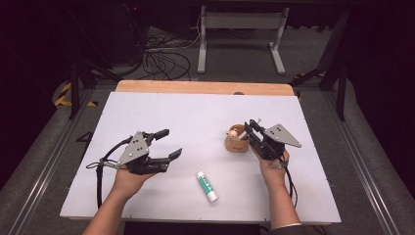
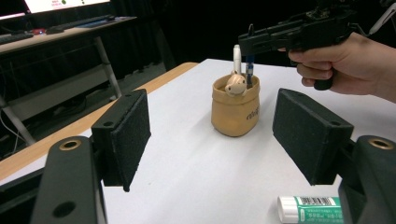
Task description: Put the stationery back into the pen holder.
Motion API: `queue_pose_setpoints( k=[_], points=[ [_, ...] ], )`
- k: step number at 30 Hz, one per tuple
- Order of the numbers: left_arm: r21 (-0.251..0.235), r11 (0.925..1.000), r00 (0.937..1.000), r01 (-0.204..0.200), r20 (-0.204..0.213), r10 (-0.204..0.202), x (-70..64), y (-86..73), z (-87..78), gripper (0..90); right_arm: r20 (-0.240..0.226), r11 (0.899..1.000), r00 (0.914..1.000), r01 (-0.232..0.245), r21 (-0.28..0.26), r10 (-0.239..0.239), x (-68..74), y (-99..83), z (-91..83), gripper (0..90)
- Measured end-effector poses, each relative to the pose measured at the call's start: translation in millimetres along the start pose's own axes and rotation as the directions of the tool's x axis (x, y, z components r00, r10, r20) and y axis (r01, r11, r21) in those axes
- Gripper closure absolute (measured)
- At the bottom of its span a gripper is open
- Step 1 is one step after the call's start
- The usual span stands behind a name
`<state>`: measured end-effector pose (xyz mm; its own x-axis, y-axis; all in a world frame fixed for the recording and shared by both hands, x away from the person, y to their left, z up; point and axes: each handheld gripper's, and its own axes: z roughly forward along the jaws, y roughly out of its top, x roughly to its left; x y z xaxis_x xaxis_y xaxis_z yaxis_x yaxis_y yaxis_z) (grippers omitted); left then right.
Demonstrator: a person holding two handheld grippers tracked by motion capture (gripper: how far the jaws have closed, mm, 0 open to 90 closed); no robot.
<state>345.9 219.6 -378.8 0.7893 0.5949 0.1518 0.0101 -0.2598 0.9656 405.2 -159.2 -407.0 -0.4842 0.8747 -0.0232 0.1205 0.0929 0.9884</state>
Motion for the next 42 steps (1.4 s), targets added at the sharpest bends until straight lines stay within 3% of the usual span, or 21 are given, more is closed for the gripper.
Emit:
queue_pose_setpoints(
  k=[4, 7, 10, 15, 21, 30, 38, 42],
  points=[
    [-0.002, 1.0000, 1.0000, 0.003, 0.003, -0.003, 0.4, -0.9, -0.5, 28.0, -0.003, 1.000, 1.0000, 0.003, -0.009, -0.003, 1.1, 1.5, -3.2, 66.8],
    [0.000, 1.0000, 1.0000, -0.001, 0.009, 0.001, 0.5, -2.6, 0.4, 28.2, -0.010, 1.000, 0.9999, 0.004, -0.022, -0.005, 2.2, 3.5, -7.1, 52.7],
    [0.006, 1.0000, 0.9997, 0.006, 0.022, -0.006, 0.9, -4.4, 2.7, 28.1, -0.015, 0.999, 0.9998, -0.015, -0.039, 0.014, 2.7, 5.5, -12.7, 46.7],
    [-0.001, 0.9999, 0.9992, 0.014, 0.038, -0.014, 3.4, -5.0, 3.6, 27.4, 0.003, 0.999, 0.9999, 0.014, -0.035, -0.014, 9.4, 8.5, -24.6, 39.9],
    [-0.008, 0.9999, 0.9989, 0.015, 0.045, -0.015, 4.3, -5.0, 3.1, 26.6, 0.009, 0.999, 0.9993, 0.037, -0.015, -0.037, 18.4, 6.8, -39.0, 35.6],
    [-0.008, 0.9999, 0.9990, 0.015, 0.043, -0.014, 4.8, -5.0, 3.0, 26.4, 0.002, 1.000, 0.9997, 0.025, 0.003, -0.025, 31.6, 3.1, -57.4, 30.1],
    [-0.004, 0.9999, 0.9991, 0.012, 0.040, -0.012, 3.9, -3.7, 2.6, 26.0, -0.037, 0.999, 0.9989, 0.031, 0.028, -0.030, 44.6, -5.5, -67.8, 27.1],
    [0.006, 1.0000, 0.9979, 0.007, 0.064, -0.007, 3.9, -4.5, 3.7, 26.0, -0.068, 0.998, 0.9969, 0.043, 0.045, -0.040, 46.6, -5.7, -70.4, 26.9]
  ],
)
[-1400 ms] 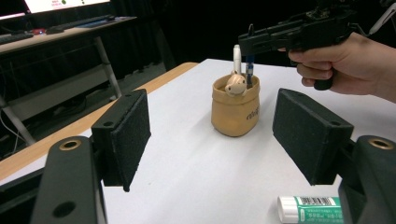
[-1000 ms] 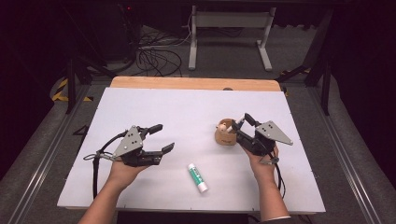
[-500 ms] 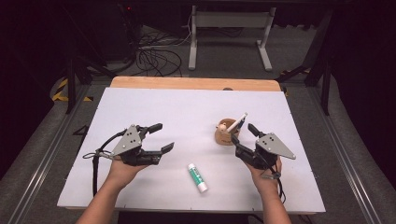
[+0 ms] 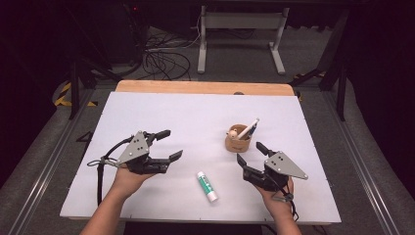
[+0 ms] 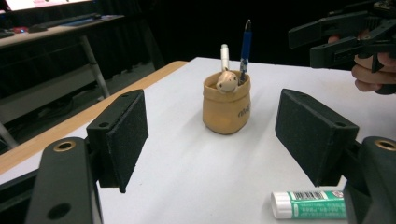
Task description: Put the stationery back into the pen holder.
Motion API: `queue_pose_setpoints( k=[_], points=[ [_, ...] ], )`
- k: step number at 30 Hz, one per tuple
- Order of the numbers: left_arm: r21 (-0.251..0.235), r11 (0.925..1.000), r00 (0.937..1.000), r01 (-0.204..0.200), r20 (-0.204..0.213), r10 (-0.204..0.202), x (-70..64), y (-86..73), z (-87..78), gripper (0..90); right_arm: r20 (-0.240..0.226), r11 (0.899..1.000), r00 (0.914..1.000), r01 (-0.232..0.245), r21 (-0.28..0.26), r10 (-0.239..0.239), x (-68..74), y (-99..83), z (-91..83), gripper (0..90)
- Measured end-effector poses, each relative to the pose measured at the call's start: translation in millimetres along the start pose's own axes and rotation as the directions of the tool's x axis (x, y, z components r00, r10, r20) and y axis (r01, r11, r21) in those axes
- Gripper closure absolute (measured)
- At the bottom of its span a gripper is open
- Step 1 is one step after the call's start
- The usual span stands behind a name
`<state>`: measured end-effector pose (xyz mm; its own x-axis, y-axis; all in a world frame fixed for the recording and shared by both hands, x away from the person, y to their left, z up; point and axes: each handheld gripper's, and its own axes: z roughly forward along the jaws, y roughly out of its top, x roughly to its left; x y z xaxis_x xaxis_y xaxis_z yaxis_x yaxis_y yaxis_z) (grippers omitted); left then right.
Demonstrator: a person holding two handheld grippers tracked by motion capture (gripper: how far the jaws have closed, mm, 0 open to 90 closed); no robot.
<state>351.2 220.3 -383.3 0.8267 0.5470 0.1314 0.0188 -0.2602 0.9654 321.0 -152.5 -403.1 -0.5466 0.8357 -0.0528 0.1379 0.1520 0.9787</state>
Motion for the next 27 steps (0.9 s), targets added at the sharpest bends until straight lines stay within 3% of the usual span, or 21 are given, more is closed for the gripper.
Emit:
queue_pose_setpoints(
  k=[8, 13, 21, 27],
  points=[
    [0.037, 0.9990, 0.9988, -0.025, 0.042, 0.023, -1.6, -3.4, 5.7, 25.9, -0.072, 0.998, 0.9970, 0.030, 0.054, -0.026, 5.3, -1.0, 4.7, 25.7],
    [0.038, 0.9992, 0.9991, -0.017, 0.040, 0.015, -1.3, -4.1, 6.4, 25.9, -0.058, 0.996, 0.9983, 0.007, 0.085, -0.002, 14.9, -5.6, 5.2, 25.6],
    [0.037, 0.9992, 0.9992, -0.018, 0.037, 0.016, -2.0, -3.4, 5.4, 25.9, -0.041, 0.987, 0.9985, -0.029, 0.161, 0.036, 35.6, -16.8, 5.5, 27.5],
    [0.035, 0.9992, 0.9993, -0.018, 0.033, 0.017, -1.7, -3.3, 5.2, 25.9, -0.023, 0.980, 0.9970, -0.069, 0.187, 0.075, 48.2, -22.2, 4.0, 31.6]
  ],
)
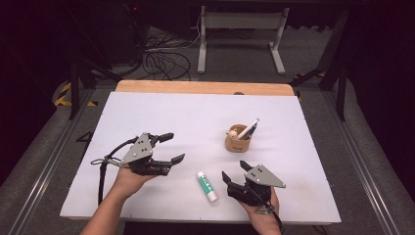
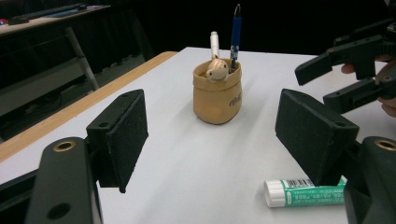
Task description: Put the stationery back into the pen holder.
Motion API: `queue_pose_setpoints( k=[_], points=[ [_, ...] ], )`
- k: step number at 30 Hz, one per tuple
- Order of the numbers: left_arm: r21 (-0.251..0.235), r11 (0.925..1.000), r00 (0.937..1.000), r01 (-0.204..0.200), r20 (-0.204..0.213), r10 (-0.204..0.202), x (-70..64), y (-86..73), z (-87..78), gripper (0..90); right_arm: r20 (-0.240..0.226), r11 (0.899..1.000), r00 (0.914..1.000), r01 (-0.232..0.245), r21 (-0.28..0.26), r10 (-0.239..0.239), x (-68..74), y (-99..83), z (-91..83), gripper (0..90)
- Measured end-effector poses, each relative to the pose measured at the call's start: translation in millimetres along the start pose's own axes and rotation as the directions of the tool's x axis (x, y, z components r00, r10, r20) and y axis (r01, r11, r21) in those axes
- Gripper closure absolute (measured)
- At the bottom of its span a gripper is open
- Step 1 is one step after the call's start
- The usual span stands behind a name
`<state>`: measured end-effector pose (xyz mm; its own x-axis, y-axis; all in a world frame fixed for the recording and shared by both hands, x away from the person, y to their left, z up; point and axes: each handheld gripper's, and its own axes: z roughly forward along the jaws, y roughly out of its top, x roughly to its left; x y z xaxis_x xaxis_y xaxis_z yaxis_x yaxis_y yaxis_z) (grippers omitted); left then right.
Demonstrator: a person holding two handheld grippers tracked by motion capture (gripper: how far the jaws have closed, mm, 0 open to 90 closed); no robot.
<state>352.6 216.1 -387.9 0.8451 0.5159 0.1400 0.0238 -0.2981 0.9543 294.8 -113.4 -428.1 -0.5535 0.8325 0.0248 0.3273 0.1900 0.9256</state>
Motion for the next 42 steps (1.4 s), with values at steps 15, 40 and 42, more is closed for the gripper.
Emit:
queue_pose_setpoints(
  k=[15, 40, 42],
  points=[
    [-0.006, 1.0000, 1.0000, 0.002, -0.003, -0.002, -0.5, 0.4, -0.5, 26.0, -0.037, 0.998, 0.9991, 0.023, 0.058, -0.021, 33.3, -15.3, 3.3, 40.3],
    [-0.010, 0.9999, 0.9999, -0.002, -0.011, 0.002, -0.9, 1.1, -1.1, 26.0, 0.020, 0.996, 0.9997, 0.008, 0.093, -0.010, 69.4, -34.4, 16.5, 45.0],
    [-0.011, 0.9999, 0.9999, -0.002, -0.010, 0.002, -0.9, 1.1, -1.2, 26.0, 0.026, 0.995, 0.9996, 0.008, 0.101, -0.011, 71.4, -36.0, 17.9, 45.0]
  ],
)
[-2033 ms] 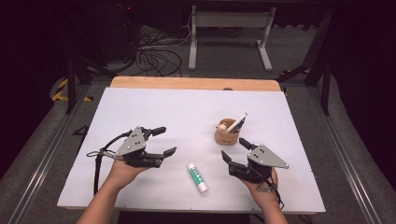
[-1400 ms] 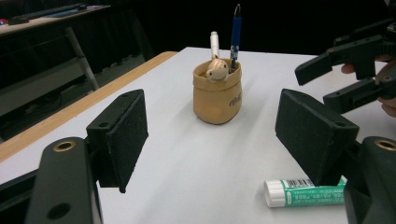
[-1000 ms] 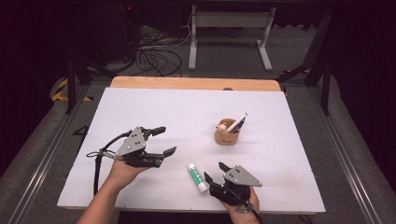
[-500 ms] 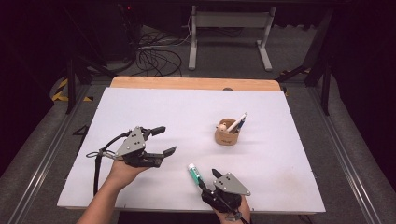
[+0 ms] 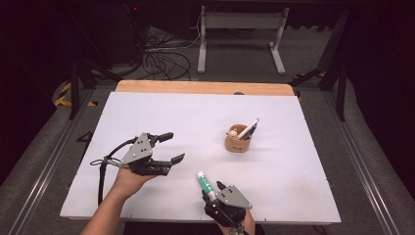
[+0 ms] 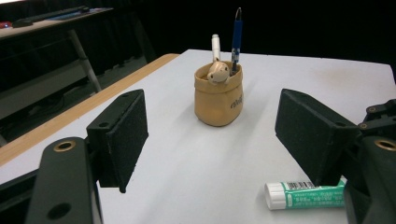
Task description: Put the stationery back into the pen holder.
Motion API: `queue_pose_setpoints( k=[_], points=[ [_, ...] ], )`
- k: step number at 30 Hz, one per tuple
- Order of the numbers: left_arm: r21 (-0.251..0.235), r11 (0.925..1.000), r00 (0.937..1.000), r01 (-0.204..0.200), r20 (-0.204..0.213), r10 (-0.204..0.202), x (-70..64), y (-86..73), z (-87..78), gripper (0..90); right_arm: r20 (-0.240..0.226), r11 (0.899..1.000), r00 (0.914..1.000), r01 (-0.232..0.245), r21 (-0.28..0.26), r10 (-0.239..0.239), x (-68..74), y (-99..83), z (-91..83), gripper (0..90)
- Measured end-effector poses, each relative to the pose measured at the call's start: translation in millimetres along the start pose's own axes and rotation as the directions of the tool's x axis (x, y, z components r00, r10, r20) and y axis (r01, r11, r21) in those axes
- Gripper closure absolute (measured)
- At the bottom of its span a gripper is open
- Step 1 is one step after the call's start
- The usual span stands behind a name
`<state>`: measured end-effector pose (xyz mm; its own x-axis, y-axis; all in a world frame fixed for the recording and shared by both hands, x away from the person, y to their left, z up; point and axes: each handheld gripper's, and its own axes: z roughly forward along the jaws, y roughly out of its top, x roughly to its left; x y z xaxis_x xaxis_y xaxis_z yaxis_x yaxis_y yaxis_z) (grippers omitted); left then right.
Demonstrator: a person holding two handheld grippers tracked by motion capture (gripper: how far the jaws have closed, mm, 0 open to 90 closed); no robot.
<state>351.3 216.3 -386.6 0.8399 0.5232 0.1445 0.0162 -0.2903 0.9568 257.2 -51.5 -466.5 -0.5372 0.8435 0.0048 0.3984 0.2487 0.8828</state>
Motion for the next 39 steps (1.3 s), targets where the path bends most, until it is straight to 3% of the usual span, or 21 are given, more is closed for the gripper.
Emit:
queue_pose_setpoints(
  k=[17, 24, 31, 39],
  points=[
    [-0.002, 1.0000, 1.0000, 0.000, 0.002, 0.000, -0.4, 0.4, -0.3, 26.0, 0.056, 1.000, 0.9984, -0.009, 0.026, 0.007, 10.0, -10.9, 7.1, 45.2],
    [-0.002, 1.0000, 1.0000, 0.000, 0.002, 0.000, -0.2, 0.4, -0.3, 26.0, 0.075, 0.999, 0.9965, -0.038, 0.038, 0.035, 11.4, -15.7, 10.4, 46.2],
    [0.003, 1.0000, 1.0000, -0.002, 0.004, 0.002, -0.6, 0.0, 0.3, 26.0, 0.114, 0.999, 0.9925, -0.042, -0.012, 0.044, 17.7, -23.1, 9.0, 46.8],
    [0.001, 1.0000, 1.0000, -0.001, 0.001, 0.001, 0.0, -0.2, 0.1, 26.0, 0.116, 0.998, 0.9917, -0.053, -0.026, 0.055, 17.9, -25.5, 7.9, 50.3]
  ],
)
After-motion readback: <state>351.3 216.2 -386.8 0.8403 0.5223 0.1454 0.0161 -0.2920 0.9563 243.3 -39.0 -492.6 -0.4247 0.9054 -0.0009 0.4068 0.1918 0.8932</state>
